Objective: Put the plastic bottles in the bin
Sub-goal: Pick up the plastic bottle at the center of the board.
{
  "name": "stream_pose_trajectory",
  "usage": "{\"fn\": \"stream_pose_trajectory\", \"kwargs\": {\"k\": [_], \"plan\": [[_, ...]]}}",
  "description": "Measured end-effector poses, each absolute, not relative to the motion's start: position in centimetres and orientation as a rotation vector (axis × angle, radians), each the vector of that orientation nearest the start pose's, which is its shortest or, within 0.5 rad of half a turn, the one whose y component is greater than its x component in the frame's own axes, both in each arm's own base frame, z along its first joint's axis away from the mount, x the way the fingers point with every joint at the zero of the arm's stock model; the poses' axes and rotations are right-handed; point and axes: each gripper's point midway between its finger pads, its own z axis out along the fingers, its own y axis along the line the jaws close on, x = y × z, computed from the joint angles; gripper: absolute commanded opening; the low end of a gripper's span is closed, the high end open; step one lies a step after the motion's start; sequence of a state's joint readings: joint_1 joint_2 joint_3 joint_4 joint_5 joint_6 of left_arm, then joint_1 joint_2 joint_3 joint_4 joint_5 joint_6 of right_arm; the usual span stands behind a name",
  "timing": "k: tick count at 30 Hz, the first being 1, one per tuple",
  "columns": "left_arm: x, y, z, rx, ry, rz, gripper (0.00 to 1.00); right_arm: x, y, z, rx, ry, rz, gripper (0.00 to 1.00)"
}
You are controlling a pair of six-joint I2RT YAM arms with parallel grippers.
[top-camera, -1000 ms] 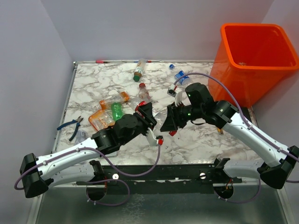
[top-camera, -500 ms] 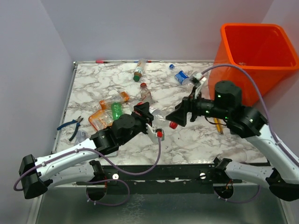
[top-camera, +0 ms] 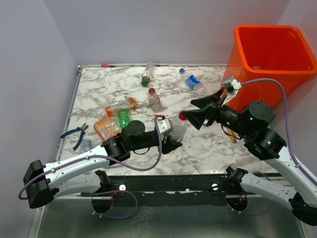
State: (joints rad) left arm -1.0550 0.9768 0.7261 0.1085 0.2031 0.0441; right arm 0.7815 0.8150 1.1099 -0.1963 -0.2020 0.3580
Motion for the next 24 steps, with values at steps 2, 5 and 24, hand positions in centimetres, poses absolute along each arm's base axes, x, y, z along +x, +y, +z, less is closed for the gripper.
{"fn": "stream_pose_trajectory", "kwargs": {"k": [2,5,24], "plan": [[13.7,-34.0,25.3,1.039,1.489,-1.042,0.39,18.4,25.1,41.3,-0.488,1.505,1.059,0.83],[12.5,-34.6,25.4,1.009,1.529,-1.168,0.38,19.0,25.7,41.2,-0.483,1.508,1.066,0.83],[11.4,-35.0,25.6,0.966,1.594,-1.288,0.37,20.0,27.7,38.5,-0.518,1.618,1.08,0.59]]}}
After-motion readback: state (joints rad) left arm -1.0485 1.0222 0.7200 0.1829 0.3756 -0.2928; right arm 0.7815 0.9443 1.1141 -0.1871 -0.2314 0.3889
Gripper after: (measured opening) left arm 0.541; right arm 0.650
